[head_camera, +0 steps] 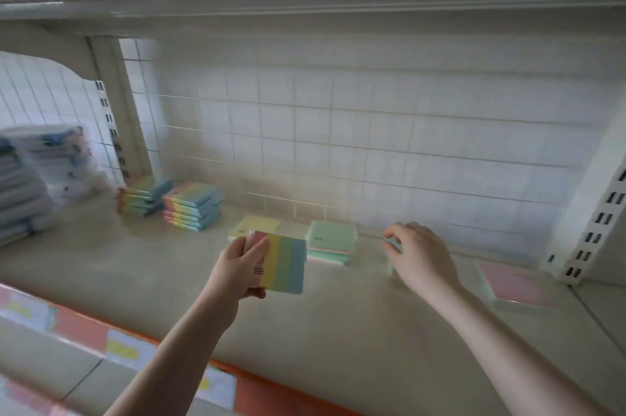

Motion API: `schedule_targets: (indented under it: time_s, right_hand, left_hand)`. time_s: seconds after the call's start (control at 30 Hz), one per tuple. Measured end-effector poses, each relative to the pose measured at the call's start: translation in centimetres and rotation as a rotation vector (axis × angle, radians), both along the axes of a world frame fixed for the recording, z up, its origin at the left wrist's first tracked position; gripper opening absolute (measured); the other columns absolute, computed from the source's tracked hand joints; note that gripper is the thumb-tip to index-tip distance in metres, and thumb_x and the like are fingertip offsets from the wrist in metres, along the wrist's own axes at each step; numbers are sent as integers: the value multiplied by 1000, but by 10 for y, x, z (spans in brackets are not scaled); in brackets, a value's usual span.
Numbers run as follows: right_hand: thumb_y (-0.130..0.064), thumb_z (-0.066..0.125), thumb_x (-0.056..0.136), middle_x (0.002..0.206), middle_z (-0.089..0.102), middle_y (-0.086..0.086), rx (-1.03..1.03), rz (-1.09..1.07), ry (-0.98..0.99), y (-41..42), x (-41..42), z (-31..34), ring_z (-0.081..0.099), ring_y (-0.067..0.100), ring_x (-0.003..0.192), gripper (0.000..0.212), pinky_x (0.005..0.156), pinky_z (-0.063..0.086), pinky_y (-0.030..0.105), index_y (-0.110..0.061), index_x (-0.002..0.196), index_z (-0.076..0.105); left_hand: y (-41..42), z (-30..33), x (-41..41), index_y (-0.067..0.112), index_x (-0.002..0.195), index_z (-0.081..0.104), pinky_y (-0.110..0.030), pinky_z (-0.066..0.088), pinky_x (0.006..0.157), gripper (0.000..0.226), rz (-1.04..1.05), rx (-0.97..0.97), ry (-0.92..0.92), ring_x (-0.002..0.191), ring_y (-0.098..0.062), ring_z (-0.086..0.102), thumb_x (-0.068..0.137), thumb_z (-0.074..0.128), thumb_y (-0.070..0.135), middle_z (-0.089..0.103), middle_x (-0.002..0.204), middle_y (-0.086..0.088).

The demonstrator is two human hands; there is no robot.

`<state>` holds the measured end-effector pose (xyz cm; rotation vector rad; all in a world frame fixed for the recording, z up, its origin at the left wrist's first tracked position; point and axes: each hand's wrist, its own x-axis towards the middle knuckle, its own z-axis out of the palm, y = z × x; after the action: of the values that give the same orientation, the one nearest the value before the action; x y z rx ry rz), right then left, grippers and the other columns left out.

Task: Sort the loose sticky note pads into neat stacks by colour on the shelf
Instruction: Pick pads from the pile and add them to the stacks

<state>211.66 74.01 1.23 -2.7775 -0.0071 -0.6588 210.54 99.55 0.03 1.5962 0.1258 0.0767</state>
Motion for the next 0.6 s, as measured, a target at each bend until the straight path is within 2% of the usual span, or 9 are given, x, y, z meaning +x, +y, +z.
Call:
schedule_targets:
  time_s: [0.33,0.43,0.6]
  right_hand:
    - [-23,58,89,100,64,10,51,-32,-35,169,38,-4,58,30,99,19,79,40,32,-14,104,67]
    - [-21,60,87,98,64,9,54,-20,-41,199,47,-1,59,30,98,19,77,40,32,-14,104,67]
    - [-20,58,88,106,64,6,34,8,-25,224,65,3,56,27,104,23,84,39,30,-16,109,65]
  left_hand:
    - [169,-1,35,5,103,59,-20,38,35,18,-31,-10,16,51,-15,49,95,54,21,53,75,-9]
    - [200,3,44,7,103,58,-21,40,36,17,-25,-19,25,54,-15,51,96,53,22,54,77,-9]
    - [226,8,59,7,103,58,-23,42,36,15,16,-73,39,56,-17,52,95,53,19,55,77,-9]
